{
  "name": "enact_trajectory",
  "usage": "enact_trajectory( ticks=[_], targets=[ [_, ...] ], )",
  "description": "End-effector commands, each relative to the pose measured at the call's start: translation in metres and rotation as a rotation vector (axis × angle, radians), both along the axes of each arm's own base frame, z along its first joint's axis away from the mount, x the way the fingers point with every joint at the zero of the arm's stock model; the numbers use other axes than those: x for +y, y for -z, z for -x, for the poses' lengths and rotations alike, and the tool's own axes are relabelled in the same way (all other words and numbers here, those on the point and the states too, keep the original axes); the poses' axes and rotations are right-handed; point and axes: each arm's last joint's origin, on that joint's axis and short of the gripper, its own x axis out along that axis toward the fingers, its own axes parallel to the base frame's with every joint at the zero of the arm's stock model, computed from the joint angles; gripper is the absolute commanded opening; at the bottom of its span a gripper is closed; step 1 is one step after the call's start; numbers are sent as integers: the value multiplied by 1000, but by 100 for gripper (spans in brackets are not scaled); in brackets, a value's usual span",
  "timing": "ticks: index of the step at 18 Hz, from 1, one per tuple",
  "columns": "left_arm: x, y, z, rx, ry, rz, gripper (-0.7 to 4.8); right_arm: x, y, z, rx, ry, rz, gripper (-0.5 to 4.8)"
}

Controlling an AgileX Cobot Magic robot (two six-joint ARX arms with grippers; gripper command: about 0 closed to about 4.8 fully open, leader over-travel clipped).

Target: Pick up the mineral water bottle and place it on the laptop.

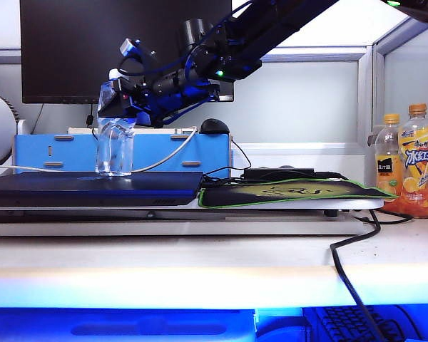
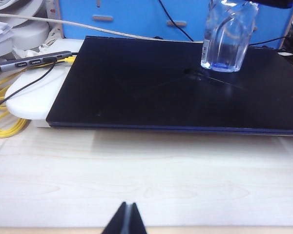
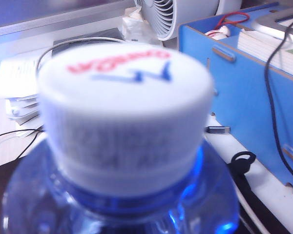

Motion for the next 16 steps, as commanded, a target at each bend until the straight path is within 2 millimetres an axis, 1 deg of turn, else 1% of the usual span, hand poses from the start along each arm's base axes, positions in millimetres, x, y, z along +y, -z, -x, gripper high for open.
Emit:
enact_trajectory(
  ticks=[1,3,4,5,6,7,12,14,16],
  targets=[
    [0,-1,0,-6,3,0,-2,3,-6,2,-26,-14,-17,216],
    [0,-1,0,-6,3,0,-2,4,-6,3,-27,-18,-18,217],
    [0,-1,0,-6,3,0,-2,4,-6,3,-26,-18,-17,225],
    [0,-1,0,-6,3,0,-2,4,-6,3,-26,-18,-17,301],
    [0,-1,0,-6,3,0,-2,4,-6,3,-26,-18,-17,415],
    [0,-1,0,-6,3,0,-2,4,-6,3,-26,-18,-17,471],
    [0,-1,0,-6,3,0,-2,4,-9,4,-33,-18,-23,479],
    [0,-1,0,-7,3,0,-2,2,-19,6,-50,-16,-33,479],
    [0,-1,0,-6,3,0,-2,-3,-37,10,-95,-15,-44,479]
  ],
)
